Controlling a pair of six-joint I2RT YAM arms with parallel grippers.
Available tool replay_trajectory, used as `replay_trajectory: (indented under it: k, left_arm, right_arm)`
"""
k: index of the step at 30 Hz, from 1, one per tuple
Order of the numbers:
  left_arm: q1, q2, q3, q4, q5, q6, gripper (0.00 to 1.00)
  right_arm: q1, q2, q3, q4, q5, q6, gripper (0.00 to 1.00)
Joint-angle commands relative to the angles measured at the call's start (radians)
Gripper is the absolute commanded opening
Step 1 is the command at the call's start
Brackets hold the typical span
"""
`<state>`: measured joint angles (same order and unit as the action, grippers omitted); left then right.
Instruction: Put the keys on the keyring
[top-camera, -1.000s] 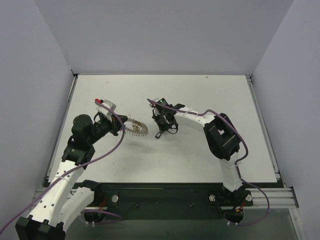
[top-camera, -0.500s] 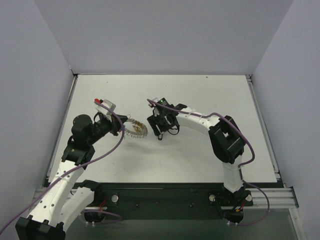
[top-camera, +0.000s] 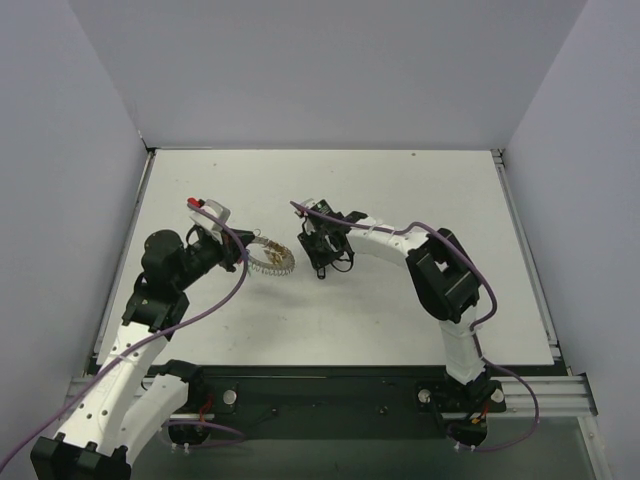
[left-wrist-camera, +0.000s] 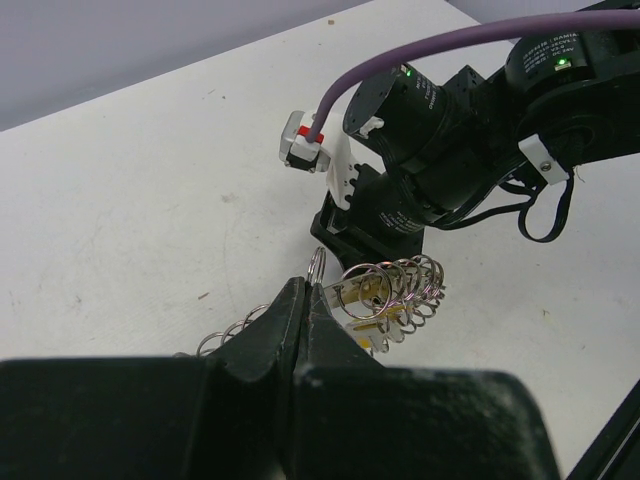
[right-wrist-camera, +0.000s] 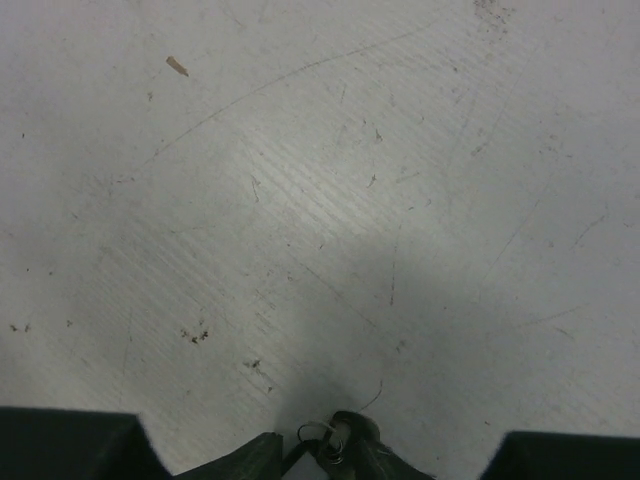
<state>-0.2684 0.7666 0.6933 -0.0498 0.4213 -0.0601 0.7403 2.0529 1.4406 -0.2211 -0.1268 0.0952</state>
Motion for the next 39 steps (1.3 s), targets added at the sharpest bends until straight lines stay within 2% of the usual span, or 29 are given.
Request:
replay_trajectory:
  k: [1,2,3,5,6,20,28,30,32,39]
  left_arm:
    - [0.008,-0.030,0.028,0.061,-0.007,-0.007,0.00]
    - [0.008,-0.032,0.028,0.057,-0.009,-0.009,0.00]
    - [0.008,-0.032,0.028,0.059,-0.009,-0.007,0.00]
    - [0.011,-0.035,0.028,0.057,-0.009,-0.009,0.00]
    - [0.011,-0.036,0.028,0.057,-0.009,-0.009,0.00]
    - [0.012,-0.052,0.022,0.061,0.004,-0.009,0.00]
    - [0.011,-0.049,0.020,0.064,0.022,-0.010,0.00]
    - [0.011,-0.049,0.018,0.062,0.023,-0.009,0.00]
    - [0.011,-0.052,0.020,0.061,0.022,-0.010,0.00]
    - [0.011,-0.053,0.018,0.059,0.025,-0.012,0.00]
  right_arm:
    - [0.008,0.010,0.003,0.034,0.035,0.018,0.28]
    - [0.008,0.012,0.001,0.043,0.038,0.020,0.24]
    - [0.008,0.015,-0.002,0.046,0.038,0.021,0.13]
    - [0.008,0.015,-0.008,0.054,0.038,0.023,0.07]
    - [0.010,0.006,-0.014,0.055,0.038,0.023,0.00]
    - [0.011,-0.238,-0.161,0.120,-0.027,0.014,0.00]
    - [0.007,-0.300,-0.217,0.158,-0.048,0.006,0.00]
    - [0.005,-0.269,-0.197,0.154,-0.062,-0.006,0.36]
    - [0.007,-0.232,-0.186,0.150,-0.071,-0.025,0.60]
    - [0.008,-0.122,-0.106,0.121,-0.047,-0.041,0.61]
